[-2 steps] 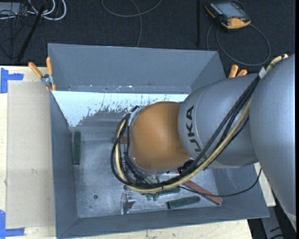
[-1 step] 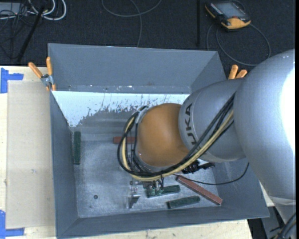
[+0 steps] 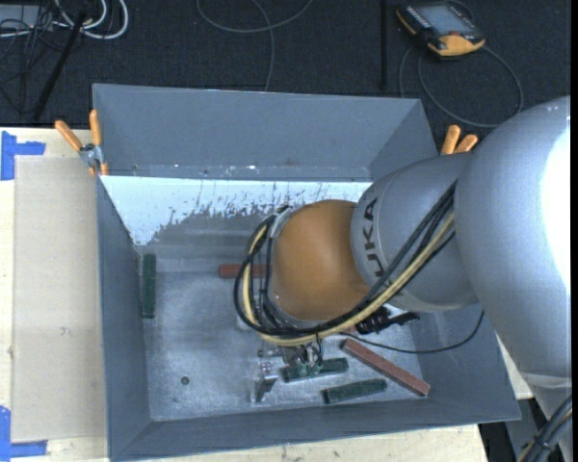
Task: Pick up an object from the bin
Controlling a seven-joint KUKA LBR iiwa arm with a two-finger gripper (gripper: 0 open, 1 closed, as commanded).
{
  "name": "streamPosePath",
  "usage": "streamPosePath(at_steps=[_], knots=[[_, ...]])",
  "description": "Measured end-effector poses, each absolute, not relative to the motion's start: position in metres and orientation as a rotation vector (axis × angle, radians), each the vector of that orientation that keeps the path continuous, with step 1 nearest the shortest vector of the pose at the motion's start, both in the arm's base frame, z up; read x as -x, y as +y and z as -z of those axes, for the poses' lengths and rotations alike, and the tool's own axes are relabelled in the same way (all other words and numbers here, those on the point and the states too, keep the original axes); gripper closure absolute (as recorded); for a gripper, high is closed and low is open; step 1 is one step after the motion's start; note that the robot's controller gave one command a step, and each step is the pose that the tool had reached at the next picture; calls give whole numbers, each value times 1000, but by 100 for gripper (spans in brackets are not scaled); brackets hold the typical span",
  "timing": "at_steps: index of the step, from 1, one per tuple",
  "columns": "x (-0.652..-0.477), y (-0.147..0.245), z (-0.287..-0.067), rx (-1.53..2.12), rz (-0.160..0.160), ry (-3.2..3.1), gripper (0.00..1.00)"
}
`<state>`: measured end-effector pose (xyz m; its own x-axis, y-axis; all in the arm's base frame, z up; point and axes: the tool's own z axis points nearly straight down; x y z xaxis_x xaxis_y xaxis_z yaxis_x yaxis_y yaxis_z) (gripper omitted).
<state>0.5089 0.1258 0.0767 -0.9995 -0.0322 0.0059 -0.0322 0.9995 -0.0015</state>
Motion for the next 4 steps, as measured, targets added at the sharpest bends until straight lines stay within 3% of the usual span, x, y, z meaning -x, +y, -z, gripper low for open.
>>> streamPosePath(at_steps=[1,3,4], knots=[[-492,118,-83,-389,-2,-3120,0],[-532,35,-86,-417,-3,-3116,0],[-520,11,-75,-498,3,-3112,100]])
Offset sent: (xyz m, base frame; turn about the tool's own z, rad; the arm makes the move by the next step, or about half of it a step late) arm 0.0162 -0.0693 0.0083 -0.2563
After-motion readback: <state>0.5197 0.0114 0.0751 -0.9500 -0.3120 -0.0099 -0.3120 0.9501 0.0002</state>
